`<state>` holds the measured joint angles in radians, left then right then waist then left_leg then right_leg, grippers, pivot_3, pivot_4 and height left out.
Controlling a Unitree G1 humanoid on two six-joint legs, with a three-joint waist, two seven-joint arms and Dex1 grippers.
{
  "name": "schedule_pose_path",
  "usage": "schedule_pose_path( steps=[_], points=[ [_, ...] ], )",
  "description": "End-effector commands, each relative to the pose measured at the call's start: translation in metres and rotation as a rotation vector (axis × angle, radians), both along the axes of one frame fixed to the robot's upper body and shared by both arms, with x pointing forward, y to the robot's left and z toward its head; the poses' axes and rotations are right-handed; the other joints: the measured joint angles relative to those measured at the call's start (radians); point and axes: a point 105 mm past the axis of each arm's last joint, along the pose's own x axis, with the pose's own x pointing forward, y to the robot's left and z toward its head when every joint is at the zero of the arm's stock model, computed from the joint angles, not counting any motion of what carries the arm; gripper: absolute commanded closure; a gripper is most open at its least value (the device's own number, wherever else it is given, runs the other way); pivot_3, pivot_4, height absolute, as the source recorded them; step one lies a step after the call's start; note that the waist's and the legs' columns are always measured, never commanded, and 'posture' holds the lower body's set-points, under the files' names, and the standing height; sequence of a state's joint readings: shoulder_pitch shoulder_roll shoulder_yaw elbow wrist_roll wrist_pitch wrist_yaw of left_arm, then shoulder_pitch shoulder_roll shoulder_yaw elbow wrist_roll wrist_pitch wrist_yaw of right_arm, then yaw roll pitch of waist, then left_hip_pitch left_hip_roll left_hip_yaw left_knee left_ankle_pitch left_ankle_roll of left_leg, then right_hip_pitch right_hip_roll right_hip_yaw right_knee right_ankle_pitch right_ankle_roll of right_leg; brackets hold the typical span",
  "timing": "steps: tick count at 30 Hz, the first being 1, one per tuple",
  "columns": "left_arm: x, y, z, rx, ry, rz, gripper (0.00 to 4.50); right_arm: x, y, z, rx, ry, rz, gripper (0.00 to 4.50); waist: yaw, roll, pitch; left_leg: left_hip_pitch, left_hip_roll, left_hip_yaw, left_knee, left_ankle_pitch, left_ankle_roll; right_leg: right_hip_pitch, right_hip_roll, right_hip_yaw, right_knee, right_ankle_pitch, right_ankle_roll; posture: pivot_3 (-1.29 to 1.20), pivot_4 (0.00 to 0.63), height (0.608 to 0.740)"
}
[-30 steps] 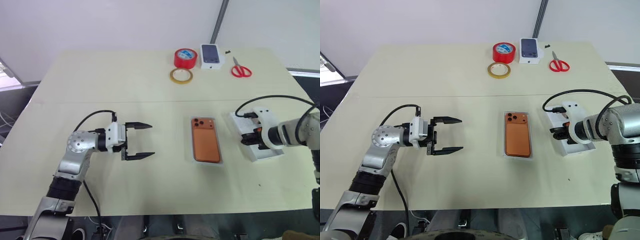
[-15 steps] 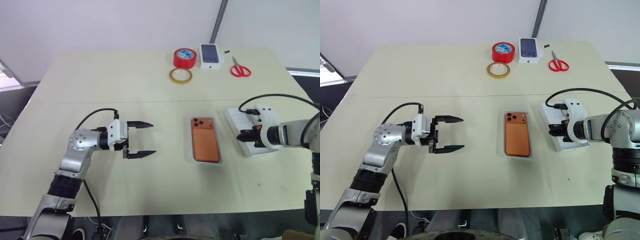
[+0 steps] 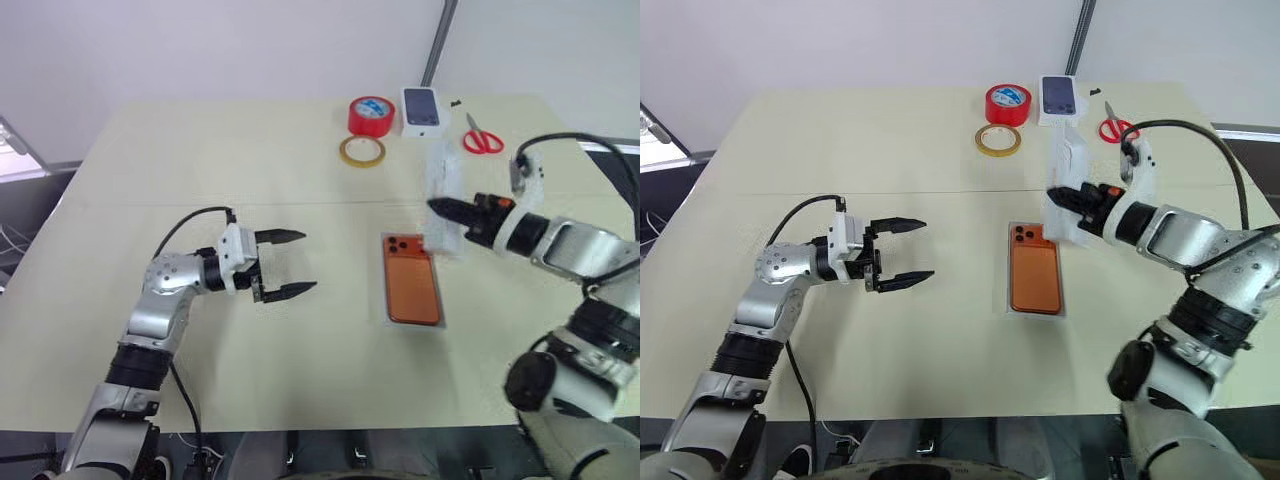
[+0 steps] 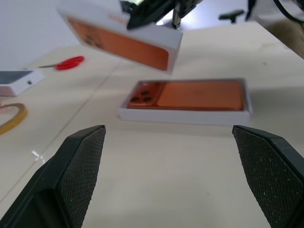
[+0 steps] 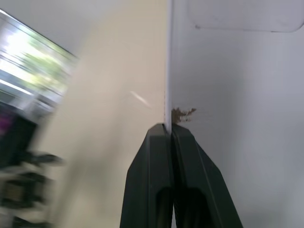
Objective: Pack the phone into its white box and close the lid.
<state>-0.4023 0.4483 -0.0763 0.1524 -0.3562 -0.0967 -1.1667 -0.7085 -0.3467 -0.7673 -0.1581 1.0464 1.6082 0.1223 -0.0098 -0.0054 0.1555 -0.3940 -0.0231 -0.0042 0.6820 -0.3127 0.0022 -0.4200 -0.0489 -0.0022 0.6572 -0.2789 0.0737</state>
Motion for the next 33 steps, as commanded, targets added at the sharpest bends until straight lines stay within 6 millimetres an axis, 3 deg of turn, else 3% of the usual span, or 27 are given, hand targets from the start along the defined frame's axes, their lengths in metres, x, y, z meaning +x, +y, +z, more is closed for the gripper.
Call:
schedule_pose_path(
  steps=[1,6,9,14,17,21,25,28,33],
  points=[
    [0.007,0.006,0.01,-0.05,-0.034,0.067,0.0,-0.015,0.013,0.012,0.097,-0.1,0.033,4.46,-0.001,0.0,0.0,0.0,0.0,0.0,0.0,0.0,0.0,0.0,0.0,0.0,0.0,0.0,0.0,0.0,0.15,0.74],
    [0.014,0.005,0.012,-0.09,-0.005,0.104,0.0,-0.05,0.062,0.009,0.241,-0.141,0.221,4.46,-0.004,0.001,0.0,-0.001,0.0,0.0,0.0,0.0,0.0,-0.002,0.0,0.0,0.001,0.0,0.0,0.0,0.15,0.74],
    [0.016,0.006,0.013,-0.095,-0.001,0.114,0.0,-0.065,0.073,0.01,0.304,-0.089,0.276,4.46,-0.007,0.001,0.0,-0.002,0.0,0.001,0.001,0.0,0.0,-0.003,0.0,0.0,0.002,0.0,0.0,0.0,0.15,0.74],
    [0.015,0.005,0.015,-0.105,0.015,0.111,0.0,-0.081,0.08,-0.008,0.319,-0.003,0.301,4.46,-0.007,0.0,0.0,-0.002,0.0,0.001,0.001,0.0,0.0,-0.003,0.001,0.0,0.001,0.0,0.0,0.0,0.15,0.74],
    [0.012,0.004,0.017,-0.112,0.007,0.109,0.0,-0.099,0.094,-0.022,0.309,0.045,0.385,4.46,-0.007,0.0,0.001,-0.002,0.0,0.001,0.001,0.0,0.0,-0.003,0.001,0.0,0.001,0.0,0.0,0.0,0.15,0.74],
    [0.004,-0.004,0.016,-0.109,0.017,0.085,0.0,-0.094,0.09,-0.042,0.289,0.151,0.389,4.46,-0.006,0.0,0.001,-0.002,0.001,0.001,0.001,0.0,0.0,-0.002,0.001,0.0,0.001,0.0,0.0,0.0,0.15,0.74],
    [-0.004,-0.012,0.005,-0.104,0.052,0.057,0.0,-0.085,0.094,-0.045,0.312,0.182,0.414,4.46,-0.006,0.0,0.001,-0.001,0.001,0.001,0.001,0.0,0.0,-0.001,0.001,0.0,0.0,0.0,0.0,0.0,0.15,0.74],
    [-0.008,-0.018,-0.001,-0.098,0.066,0.035,0.77,-0.076,0.094,-0.05,0.317,0.218,0.402,4.5,-0.003,0.0,0.001,-0.001,0.001,0.001,0.001,0.0,0.0,-0.001,0.001,0.0,0.0,0.0,0.0,0.0,0.15,0.74],
    [-0.007,-0.039,-0.015,-0.098,0.085,0.018,3.21,-0.053,0.085,-0.055,0.366,0.266,0.337,4.5,0.002,0.0,0.001,-0.001,0.001,0.001,0.001,0.0,0.0,0.0,0.001,0.0,-0.002,0.0,0.0,0.0,0.15,0.74]
  ],
)
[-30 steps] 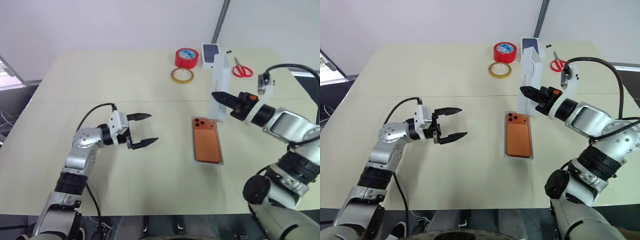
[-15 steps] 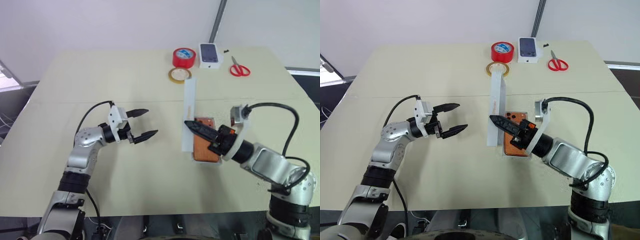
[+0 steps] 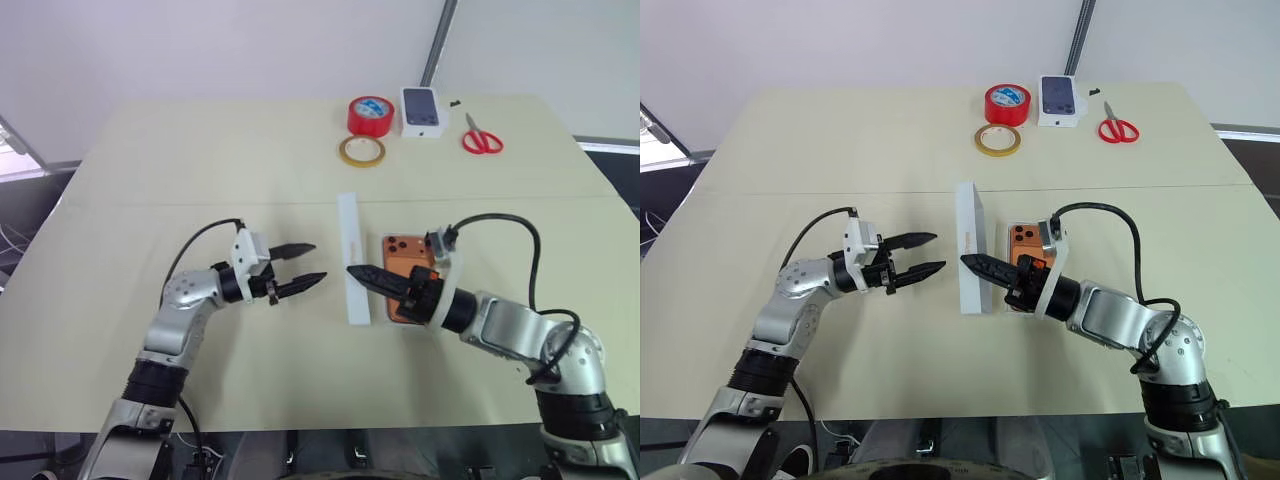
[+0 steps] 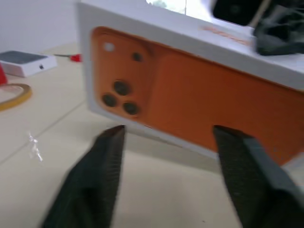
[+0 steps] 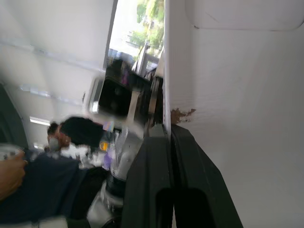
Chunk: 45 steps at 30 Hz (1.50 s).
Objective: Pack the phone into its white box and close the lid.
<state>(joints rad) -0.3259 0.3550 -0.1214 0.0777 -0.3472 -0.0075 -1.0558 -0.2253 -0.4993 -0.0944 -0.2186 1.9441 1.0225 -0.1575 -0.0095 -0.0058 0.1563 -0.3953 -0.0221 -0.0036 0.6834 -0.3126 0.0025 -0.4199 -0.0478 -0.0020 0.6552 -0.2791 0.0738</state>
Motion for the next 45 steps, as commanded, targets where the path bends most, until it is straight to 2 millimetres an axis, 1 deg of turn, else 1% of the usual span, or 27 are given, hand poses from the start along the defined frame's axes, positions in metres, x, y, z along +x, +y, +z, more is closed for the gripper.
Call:
schedule_pose_path(
  steps=[1,2,3,4,6,8,10,14,16,22,25,27,28,30,31,32,34,35,36,38,40,42,44,45],
  points=[
    [0.004,-0.02,-0.003,-0.017,-0.023,-0.012,3.71,0.01,-0.006,0.01,0.059,-0.008,-0.02,4.5,0.003,0.0,0.0,0.0,0.0,0.0,0.0,0.0,0.0,0.0,0.0,0.0,0.0,0.0,0.0,0.0,0.15,0.74],
    [0.006,-0.027,-0.007,-0.013,-0.028,-0.011,4.16,0.012,-0.007,0.01,0.058,-0.002,-0.026,4.5,0.003,0.0,0.0,0.0,0.0,0.0,0.0,0.0,0.0,0.0,0.0,0.0,-0.001,0.0,0.0,0.0,0.15,0.74],
    [0.008,-0.032,-0.009,-0.008,-0.037,-0.011,4.44,0.013,-0.007,0.009,0.055,0.004,-0.027,4.5,0.003,0.0,0.0,0.0,0.0,0.0,0.0,0.0,0.0,0.0,0.0,0.0,-0.001,0.0,0.0,0.0,0.15,0.74],
    [0.01,-0.037,-0.008,-0.006,-0.053,-0.003,4.44,0.014,-0.007,0.008,0.059,0.012,-0.024,4.5,0.001,0.0,0.0,-0.001,0.0,0.0,0.0,0.0,0.0,0.0,0.0,0.0,-0.001,0.0,0.0,0.0,0.15,0.74],
    [0.015,-0.044,-0.001,-0.035,-0.071,0.013,4.44,0.008,-0.007,0.008,0.021,-0.004,0.004,4.5,0.0,0.0,0.0,-0.001,0.0,0.0,0.0,0.0,0.001,0.0,0.0,0.0,-0.001,0.0,0.0,0.0,0.15,0.74],
    [0.017,-0.047,0.005,-0.061,-0.068,0.006,4.44,0.005,-0.009,0.007,0.008,-0.007,0.012,4.5,0.0,0.0,0.0,-0.001,0.0,0.0,0.0,0.0,0.001,0.0,0.0,0.0,-0.001,0.0,0.0,0.0,0.15,0.74],
    [0.018,-0.048,0.005,-0.056,-0.077,0.003,4.44,0.009,-0.012,0.009,0.025,-0.007,-0.009,4.5,-0.002,0.0,0.0,-0.001,0.0,0.0,0.0,0.0,0.001,0.0,0.0,0.0,-0.001,0.0,0.0,0.0,0.15,0.74],
    [0.017,-0.051,0.004,-0.058,-0.064,-0.015,4.44,0.011,-0.021,0.007,-0.033,-0.002,-0.042,4.5,-0.001,0.0,0.0,0.0,0.0,0.0,0.0,0.0,0.001,0.0,0.0,0.0,-0.001,0.0,0.0,0.0,0.15,0.74],
    [0.019,-0.051,0.002,-0.054,-0.061,-0.011,4.44,0.012,-0.024,0.007,-0.008,0.0,-0.051,4.5,-0.001,0.0,0.0,-0.001,0.0,0.0,0.0,0.0,0.001,0.0,0.0,0.0,-0.001,0.0,0.0,0.0,0.15,0.74],
    [0.024,-0.055,0.006,-0.079,-0.048,0.003,4.44,0.005,-0.03,0.013,0.005,-0.041,-0.05,4.5,0.002,0.0,0.0,-0.001,0.0,0.0,0.0,-0.001,0.001,0.001,0.0,0.0,-0.002,0.0,0.0,0.0,0.15,0.74],
    [0.02,-0.062,0.001,-0.065,-0.048,-0.018,4.5,0.005,-0.036,0.011,0.021,-0.03,-0.071,3.55,0.002,-0.001,0.0,-0.001,0.0,0.0,0.0,0.0,0.001,0.001,0.0,0.0,-0.002,0.0,0.0,0.0,0.15,0.74],
    [0.021,-0.07,0.001,-0.071,-0.044,-0.023,4.5,0.004,-0.041,0.008,-0.014,-0.022,-0.083,2.73,0.001,-0.001,0.0,-0.001,0.0,0.0,0.0,0.0,0.001,0.001,0.0,0.0,-0.002,0.0,0.0,0.0,0.15,0.74],
    [0.021,-0.073,0.002,-0.08,-0.039,-0.027,4.5,0.006,-0.045,0.006,-0.025,-0.012,-0.107,2.16,0.001,-0.001,0.0,-0.001,0.0,0.0,0.0,0.0,0.001,0.001,0.0,0.0,-0.002,0.0,0.0,0.0,0.15,0.74],
    [0.022,-0.081,0.001,-0.087,-0.032,-0.034,4.5,0.008,-0.056,0.004,-0.052,-0.004,-0.147,1.17,0.004,-0.001,0.0,-0.001,0.0,0.0,0.0,0.0,0.001,0.001,0.0,0.0,-0.002,0.0,0.0,0.0,0.15,0.74],
    [0.021,-0.086,0.0,-0.085,-0.031,-0.048,4.5,0.008,-0.063,0.005,-0.047,-0.004,-0.172,0.57,0.005,-0.001,0.0,-0.001,0.0,0.0,0.0,0.0,0.001,0.001,0.0,0.0,-0.002,0.0,0.0,0.0,0.15,0.74],
    [0.021,-0.091,-0.002,-0.081,-0.028,-0.058,4.5,0.004,-0.071,0.005,-0.099,-0.031,-0.189,0.23,0.007,-0.001,0.0,-0.001,0.0,0.0,0.0,-0.001,0.001,0.001,0.001,0.0,-0.002,0.0,0.0,0.0,0.15,0.74],
    [0.021,-0.098,-0.003,-0.076,-0.032,-0.073,4.5,-0.001,-0.081,0.007,-0.156,-0.065,-0.208,0.23,0.019,-0.001,0.0,-0.001,0.0,0.0,0.0,-0.001,0.001,0.001,0.001,0.0,-0.002,0.0,0.0,0.0,0.15,0.74],
    [0.02,-0.102,-0.002,-0.079,-0.032,-0.085,4.5,0.0,-0.096,0.009,-0.242,-0.109,-0.249,0.23,0.022,-0.001,0.0,-0.001,0.0,0.0,0.0,-0.001,0.001,0.001,0.001,0.0,-0.003,0.0,0.0,0.0,0.15,0.74],
    [0.02,-0.105,-0.002,-0.082,-0.033,-0.094,4.5,0.001,-0.107,0.011,-0.297,-0.139,-0.278,0.23,0.022,-0.001,0.0,-0.001,0.0,0.001,0.0,-0.001,0.002,0.001,0.001,0.0,-0.003,0.0,0.0,0.0,0.15,0.74],
    [0.019,-0.109,0.0,-0.089,-0.032,-0.108,4.5,-0.002,-0.127,0.009,-0.493,-0.199,-0.278,0.23,0.023,-0.001,0.0,-0.001,0.0,0.001,0.001,-0.001,0.002,0.001,0.001,0.0,-0.003,0.0,0.0,0.0,0.15,0.74],
    [0.02,-0.109,-0.002,-0.082,-0.026,-0.108,4.5,0.001,-0.143,0.007,-0.671,-0.279,-0.297,0.23,0.021,-0.002,0.001,-0.001,0.0,0.001,0.001,-0.001,0.002,0.001,0.002,0.0,-0.003,0.0,0.0,0.0,0.15,0.74],
    [0.023,-0.106,-0.004,-0.067,-0.007,-0.11,4.5,0.01,-0.157,0.011,-0.711,-0.328,-0.362,0.23,0.018,-0.003,0.001,0.001,0.001,0.001,0.0,-0.001,0.002,0.003,0.003,0.0,-0.004,0.0,0.0,0.0,0.15,0.74],
    [0.027,-0.102,-0.003,-0.058,0.003,-0.097,4.5,0.021,-0.164,0.015,-0.728,-0.381,-0.435,0.23,0.017,-0.002,0.001,0.004,0.001,0.001,0.0,-0.001,0.003,0.006,0.004,0.0,-0.004,0.0,0.0,0.0,0.15,0.74],
    [0.032,-0.097,-0.001,-0.062,0.027,-0.079,4.5,0.026,-0.16,0.011,-0.798,-0.435,-0.43,0.79,0.018,-0.003,0.001,0.005,0.001,0.001,0.0,-0.001,0.003,0.006,0.004,0.0,-0.004,0.0,0.0,0.0,0.15,0.74]
  ],
)
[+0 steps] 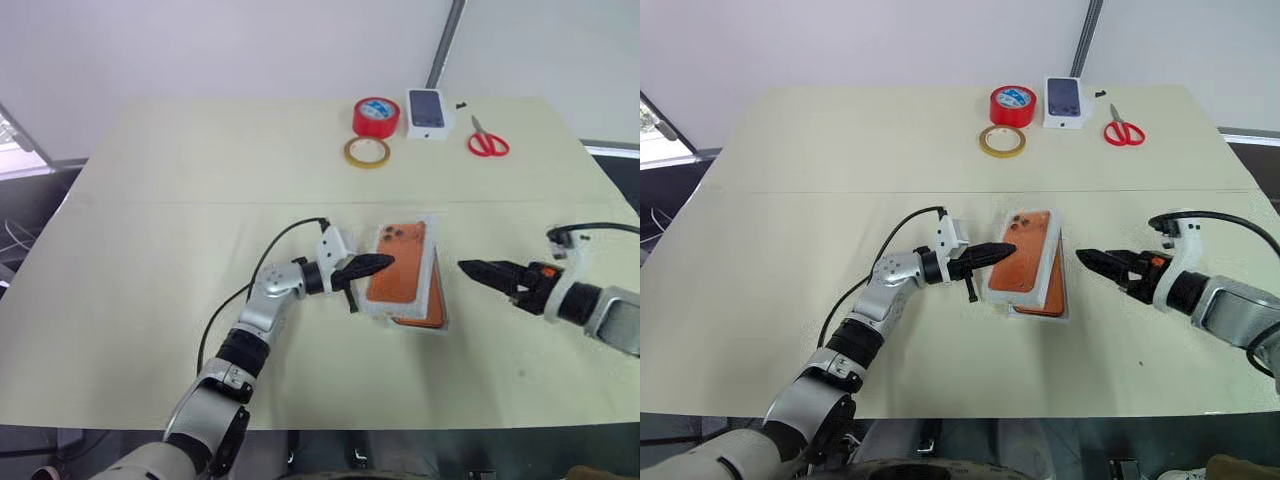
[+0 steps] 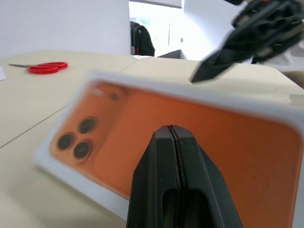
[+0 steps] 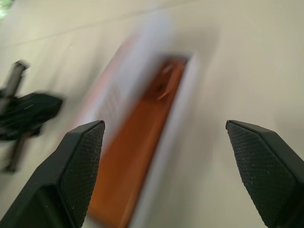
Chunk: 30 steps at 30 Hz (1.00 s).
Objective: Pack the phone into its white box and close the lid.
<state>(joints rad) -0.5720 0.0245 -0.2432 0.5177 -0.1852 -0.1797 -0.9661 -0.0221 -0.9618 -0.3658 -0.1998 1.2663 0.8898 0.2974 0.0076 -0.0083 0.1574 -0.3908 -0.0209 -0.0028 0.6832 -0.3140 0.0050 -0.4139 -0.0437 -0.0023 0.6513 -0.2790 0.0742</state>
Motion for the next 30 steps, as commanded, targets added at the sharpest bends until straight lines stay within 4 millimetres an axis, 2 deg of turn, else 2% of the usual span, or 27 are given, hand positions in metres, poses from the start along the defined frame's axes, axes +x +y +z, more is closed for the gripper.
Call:
schedule_pose_path(
  steps=[1,5,7,8,11,13,16,23,30],
  points=[
    [0.013,0.009,0.015,-0.007,0.015,0.029,4.5,0.016,0.002,0.007,-0.193,-0.168,-0.007,1.09,0.002,0.0,0.0,0.0,0.0,0.0,0.0,0.0,0.0,0.0,0.0,0.0,0.0,0.0,0.0,0.0,0.15,0.74],
    [0.037,0.025,0.021,0.027,0.056,0.122,4.5,0.024,0.019,-0.017,-0.442,-0.26,0.047,3.19,0.005,0.0,0.0,-0.001,0.0,0.0,0.0,0.0,0.0,0.0,0.0,0.0,0.0,0.0,0.0,0.0,0.15,0.74],
    [0.044,0.031,0.023,0.03,0.093,0.141,4.5,0.028,0.025,-0.021,-0.451,-0.287,0.037,4.23,0.005,0.0,0.0,-0.001,0.0,0.0,0.0,0.0,0.0,0.0,0.0,0.0,0.0,0.0,0.0,0.0,0.15,0.74],
    [0.048,0.033,0.023,0.044,0.104,0.151,4.5,0.03,0.027,-0.026,-0.469,-0.298,0.031,4.43,0.005,0.0,0.0,-0.001,0.0,0.0,0.0,0.0,0.0,0.0,0.0,0.0,0.0,0.0,0.0,0.0,0.15,0.74],
    [0.052,0.035,0.01,0.121,0.144,0.159,4.5,0.033,0.027,-0.037,-0.503,-0.3,0.014,4.43,0.007,0.0,0.0,-0.001,-0.001,0.0,0.001,0.0,0.0,0.0,-0.001,0.0,0.0,0.0,0.0,0.0,0.15,0.74],
    [0.048,0.028,-0.002,0.18,0.177,0.126,4.5,0.035,0.027,-0.035,-0.499,-0.311,0.0,4.43,0.006,0.0,0.0,-0.001,-0.001,0.0,0.001,0.0,0.0,0.0,-0.001,0.0,-0.001,0.0,0.0,0.0,0.15,0.74],
    [0.037,0.01,-0.007,0.224,0.199,0.056,4.5,0.037,0.028,-0.032,-0.502,-0.33,-0.009,4.43,0.007,0.0,0.0,-0.001,-0.001,0.0,0.001,0.0,0.0,0.0,-0.001,0.0,-0.001,0.0,0.0,0.0,0.15,0.74],
    [0.024,-0.01,-0.008,0.231,0.189,-0.023,4.5,0.041,0.031,-0.03,-0.526,-0.341,-0.011,4.43,0.002,0.0,0.0,0.0,-0.001,0.0,0.001,0.0,0.0,0.0,-0.001,0.0,0.0,0.0,0.0,0.0,0.15,0.74],
    [0.022,-0.009,-0.001,0.221,0.167,-0.037,4.5,0.035,0.033,-0.034,-0.562,-0.33,0.017,4.43,0.005,0.0,0.0,-0.001,-0.001,0.0,0.001,0.0,-0.001,0.0,-0.001,0.0,0.0,0.0,0.0,0.0,0.15,0.74]
  ],
)
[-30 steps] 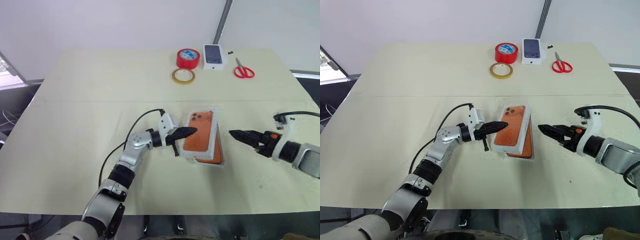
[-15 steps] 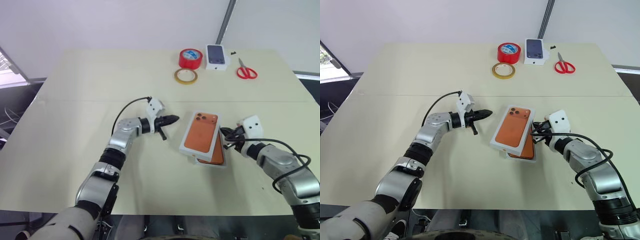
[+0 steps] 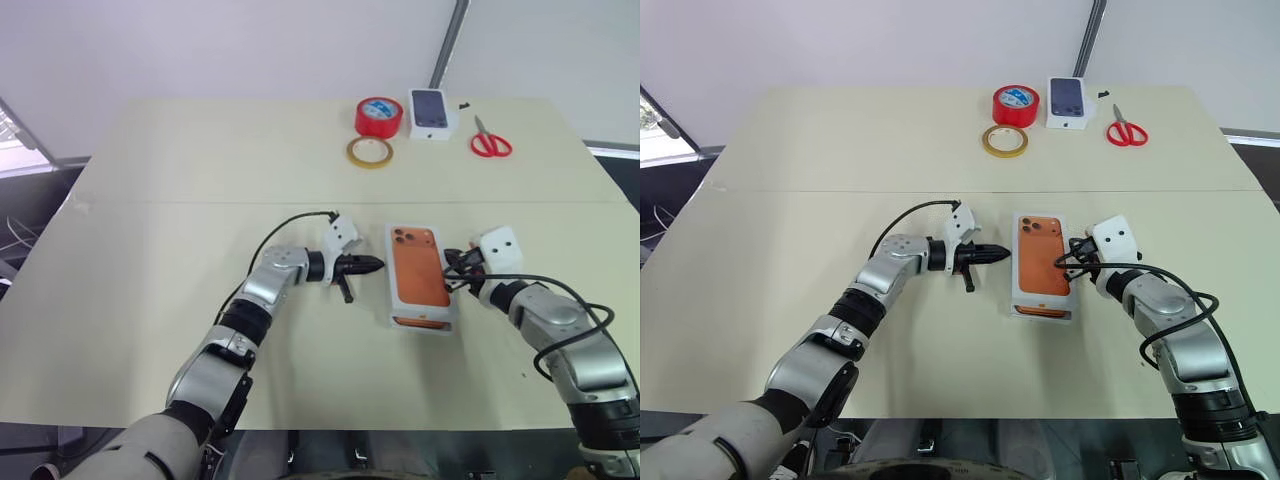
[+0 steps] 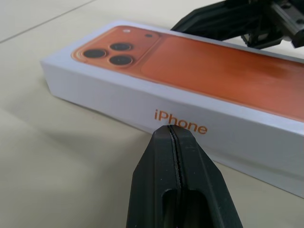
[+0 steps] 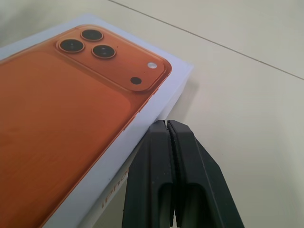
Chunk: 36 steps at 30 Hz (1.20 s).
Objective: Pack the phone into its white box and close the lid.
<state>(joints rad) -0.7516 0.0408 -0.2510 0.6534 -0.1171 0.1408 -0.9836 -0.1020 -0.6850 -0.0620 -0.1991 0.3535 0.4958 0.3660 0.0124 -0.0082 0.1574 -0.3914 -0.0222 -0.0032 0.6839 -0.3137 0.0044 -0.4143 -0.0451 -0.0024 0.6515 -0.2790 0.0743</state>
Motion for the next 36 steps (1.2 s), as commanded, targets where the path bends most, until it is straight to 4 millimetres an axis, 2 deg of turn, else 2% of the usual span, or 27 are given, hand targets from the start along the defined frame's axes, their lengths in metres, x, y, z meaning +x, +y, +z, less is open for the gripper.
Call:
schedule_pose_path(
  steps=[1,7,14,20,29,36],
  points=[
    [-0.003,-0.004,0.016,-0.02,-0.058,-0.035,4.5,-0.004,0.005,0.012,-0.019,-0.041,0.036,4.43,0.0,0.0,0.0,0.0,0.0,0.0,0.0,0.0,0.0,0.0,0.0,0.0,0.0,0.0,0.0,0.0,0.15,0.74],
    [-0.007,-0.004,0.02,-0.042,-0.062,-0.037,4.5,-0.011,0.004,0.013,-0.032,-0.04,0.042,4.43,-0.001,0.0,0.0,0.0,0.0,0.0,0.0,0.0,0.0,0.0,0.0,0.0,0.0,0.0,0.0,0.0,0.15,0.74],
    [-0.014,-0.009,0.003,-0.02,-0.019,-0.045,4.5,-0.009,0.002,0.018,-0.028,-0.052,0.037,4.43,0.001,0.0,0.0,0.0,0.0,0.0,0.0,0.0,0.0,0.0,0.0,0.0,0.0,0.0,0.0,0.0,0.15,0.74],
    [-0.014,-0.013,0.015,-0.058,-0.053,-0.051,4.5,-0.012,0.015,0.018,-0.006,-0.043,0.09,4.43,0.001,0.0,0.0,0.0,0.0,0.0,0.0,0.0,0.0,0.0,0.0,0.0,0.0,0.0,0.0,0.0,0.15,0.74],
    [-0.023,-0.011,0.016,-0.06,-0.063,-0.077,4.5,-0.023,0.024,0.025,0.002,-0.087,0.141,4.43,0.0,0.0,0.0,0.0,0.0,0.0,0.0,0.0,0.0,0.0,0.0,0.0,0.0,0.0,0.0,0.0,0.15,0.74],
    [-0.031,-0.008,0.018,-0.072,-0.053,-0.112,4.5,-0.032,0.031,0.021,0.003,-0.062,0.182,4.43,0.0,0.001,0.0,0.0,0.0,0.0,0.0,0.0,0.0,0.0,0.0,0.0,0.001,0.0,0.0,0.0,0.15,0.74]
  ],
)
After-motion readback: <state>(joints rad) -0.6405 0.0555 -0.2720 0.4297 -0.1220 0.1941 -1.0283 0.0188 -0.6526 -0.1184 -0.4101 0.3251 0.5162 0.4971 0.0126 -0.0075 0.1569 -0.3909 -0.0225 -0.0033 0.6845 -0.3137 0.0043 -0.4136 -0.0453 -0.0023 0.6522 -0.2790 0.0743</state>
